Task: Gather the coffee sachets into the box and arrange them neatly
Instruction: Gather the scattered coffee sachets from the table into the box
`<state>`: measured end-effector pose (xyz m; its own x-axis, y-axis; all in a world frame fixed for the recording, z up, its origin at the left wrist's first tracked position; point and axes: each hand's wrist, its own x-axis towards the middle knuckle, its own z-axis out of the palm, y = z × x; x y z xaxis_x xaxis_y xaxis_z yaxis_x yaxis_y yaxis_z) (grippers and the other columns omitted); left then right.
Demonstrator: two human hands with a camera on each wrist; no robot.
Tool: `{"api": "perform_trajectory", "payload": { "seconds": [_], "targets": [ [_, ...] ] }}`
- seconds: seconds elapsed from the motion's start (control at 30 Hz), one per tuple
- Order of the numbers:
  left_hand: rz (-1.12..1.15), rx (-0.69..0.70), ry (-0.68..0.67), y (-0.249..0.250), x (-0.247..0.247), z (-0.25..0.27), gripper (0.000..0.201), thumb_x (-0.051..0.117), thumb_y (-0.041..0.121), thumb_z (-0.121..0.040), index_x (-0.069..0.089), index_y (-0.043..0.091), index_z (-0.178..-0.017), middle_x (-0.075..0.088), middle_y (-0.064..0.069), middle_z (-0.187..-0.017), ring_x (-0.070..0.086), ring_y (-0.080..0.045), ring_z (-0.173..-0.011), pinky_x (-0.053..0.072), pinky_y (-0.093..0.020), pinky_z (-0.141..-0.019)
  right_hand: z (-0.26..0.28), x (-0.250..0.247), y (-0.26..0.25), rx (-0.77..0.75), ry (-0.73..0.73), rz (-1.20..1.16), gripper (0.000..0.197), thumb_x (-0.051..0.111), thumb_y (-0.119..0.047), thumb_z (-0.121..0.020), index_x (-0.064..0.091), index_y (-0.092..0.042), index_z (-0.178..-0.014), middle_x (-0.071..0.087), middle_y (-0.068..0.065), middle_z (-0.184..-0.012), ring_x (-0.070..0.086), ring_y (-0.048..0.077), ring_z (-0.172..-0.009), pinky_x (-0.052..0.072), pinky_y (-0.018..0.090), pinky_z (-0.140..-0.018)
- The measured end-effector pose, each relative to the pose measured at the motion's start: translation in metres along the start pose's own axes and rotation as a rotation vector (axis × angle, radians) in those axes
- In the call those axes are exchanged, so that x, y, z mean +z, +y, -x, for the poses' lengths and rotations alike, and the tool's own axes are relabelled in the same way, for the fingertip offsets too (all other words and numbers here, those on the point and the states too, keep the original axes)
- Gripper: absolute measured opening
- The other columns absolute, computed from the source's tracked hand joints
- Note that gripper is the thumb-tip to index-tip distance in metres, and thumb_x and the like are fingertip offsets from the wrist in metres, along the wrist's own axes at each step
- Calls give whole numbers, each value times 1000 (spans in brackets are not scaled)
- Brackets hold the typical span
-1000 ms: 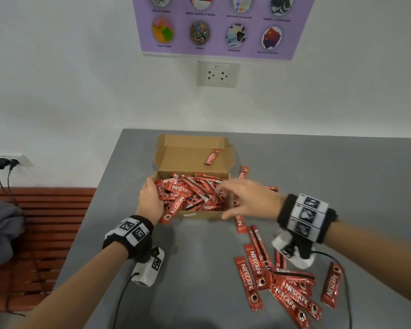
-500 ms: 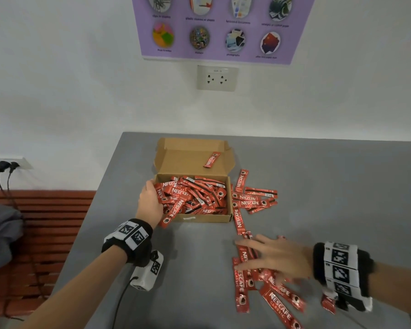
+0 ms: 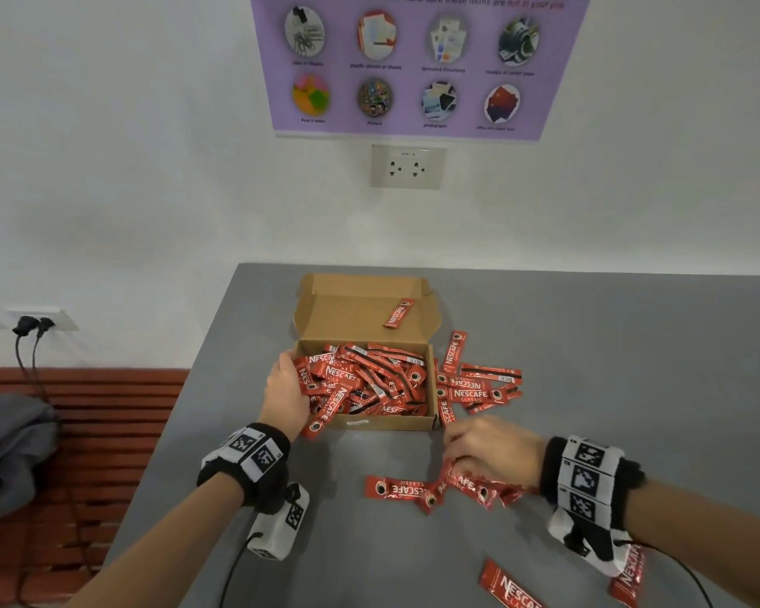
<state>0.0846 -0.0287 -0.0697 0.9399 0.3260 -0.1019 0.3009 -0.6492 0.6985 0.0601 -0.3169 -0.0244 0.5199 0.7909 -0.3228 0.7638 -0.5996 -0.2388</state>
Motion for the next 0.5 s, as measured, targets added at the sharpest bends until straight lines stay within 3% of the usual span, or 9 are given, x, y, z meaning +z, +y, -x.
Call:
{"api": "perform_trajectory", "payload": {
  "seconds": [0.17, 0.27, 0.4, 0.5],
  "targets": [
    [0, -11, -3, 0, 0, 0, 46, 48, -6, -88, 35, 4, -131, 51, -17, -124, 51, -30, -116, 43, -44, -101, -5, -40, -8, -28, 198, -61, 23, 53, -21, -94, 68, -11, -109, 61, 1, -111, 57, 9, -102, 39, 13, -89],
    [0, -16, -5, 0, 0, -1, 47, 49, -6, -87, 35, 4, -131, 51, -17, -124, 51, -30, -117, 44, -45, -101, -20, -67, -8, -29, 334, -75, 18, 58, -21, -91, 70, -11, -100, 64, 2, -101, 60, 11, -91, 47, 21, -85],
    [-7, -10, -4, 1, 0, 0, 46, 49, -6, -87, 36, 3, -130, 51, -17, -125, 50, -31, -118, 43, -45, -102, -59, -83, -1, 77, 490, -99, 20, 61, -25, -88, 69, -9, -97, 63, 2, -95, 58, 10, -83, 51, 26, -80],
    [-18, 4, 4, 4, -2, 2, 46, 47, -9, -86, 36, 1, -130, 50, -19, -125, 48, -32, -119, 40, -43, -104, -82, -82, 2, 179, 410, -111, 33, 62, -29, -86, 63, -9, -112, 63, 5, -105, 62, 14, -94, 51, 23, -84]
  ]
}}
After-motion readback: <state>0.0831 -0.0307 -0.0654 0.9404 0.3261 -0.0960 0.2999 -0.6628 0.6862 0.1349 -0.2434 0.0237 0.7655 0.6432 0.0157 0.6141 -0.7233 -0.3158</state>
